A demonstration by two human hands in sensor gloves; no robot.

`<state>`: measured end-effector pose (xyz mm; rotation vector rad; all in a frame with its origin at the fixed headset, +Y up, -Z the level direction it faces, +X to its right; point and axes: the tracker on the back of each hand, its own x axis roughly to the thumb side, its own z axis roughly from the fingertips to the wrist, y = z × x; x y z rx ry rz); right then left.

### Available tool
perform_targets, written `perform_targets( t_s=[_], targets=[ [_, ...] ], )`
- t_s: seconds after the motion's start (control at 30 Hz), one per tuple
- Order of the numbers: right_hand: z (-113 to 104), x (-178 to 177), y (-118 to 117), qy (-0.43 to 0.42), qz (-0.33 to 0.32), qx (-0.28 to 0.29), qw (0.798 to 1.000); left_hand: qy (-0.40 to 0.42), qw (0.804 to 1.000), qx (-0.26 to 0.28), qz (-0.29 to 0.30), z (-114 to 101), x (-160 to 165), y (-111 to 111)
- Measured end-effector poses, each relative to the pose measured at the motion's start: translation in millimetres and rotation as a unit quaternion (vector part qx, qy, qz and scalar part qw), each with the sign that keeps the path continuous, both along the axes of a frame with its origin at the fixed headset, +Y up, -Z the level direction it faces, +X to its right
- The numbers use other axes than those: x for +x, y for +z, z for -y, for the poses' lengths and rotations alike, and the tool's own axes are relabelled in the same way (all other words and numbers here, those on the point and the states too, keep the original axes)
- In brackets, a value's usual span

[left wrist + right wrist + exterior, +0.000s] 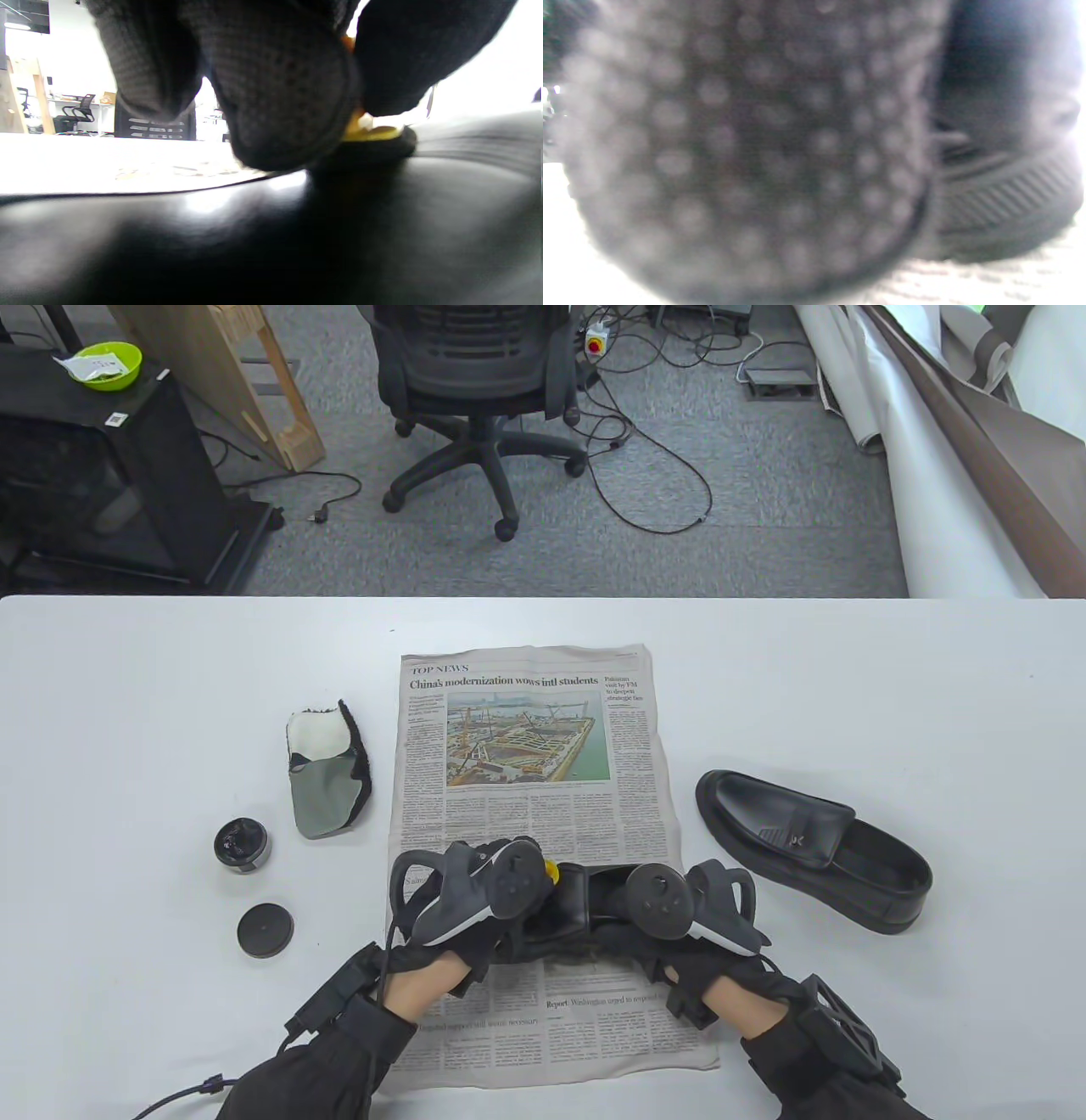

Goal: Dip and apply built-in sponge shoe polish on shoes

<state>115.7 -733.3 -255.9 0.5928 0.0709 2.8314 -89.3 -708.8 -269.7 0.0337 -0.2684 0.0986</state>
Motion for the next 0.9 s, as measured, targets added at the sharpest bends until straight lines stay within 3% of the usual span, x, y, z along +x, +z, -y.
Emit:
perform_targets(
  t_s=[0.53,0.7,0.9],
  targets=[
    [0,0,0,0.003,0.008,-0.002,1.000,-0.075,0.993,-0.081,-0.036,-7,-43,-3],
    [0,0,1,0.005,0.011,-0.002,1.000,-0.065,0.990,-0.122,0.005,-12,-46,5],
    [0,0,1,0.005,0.012,-0.001,1.000,-0.076,0.985,-0.135,0.075,-16,-24,22]
  ],
)
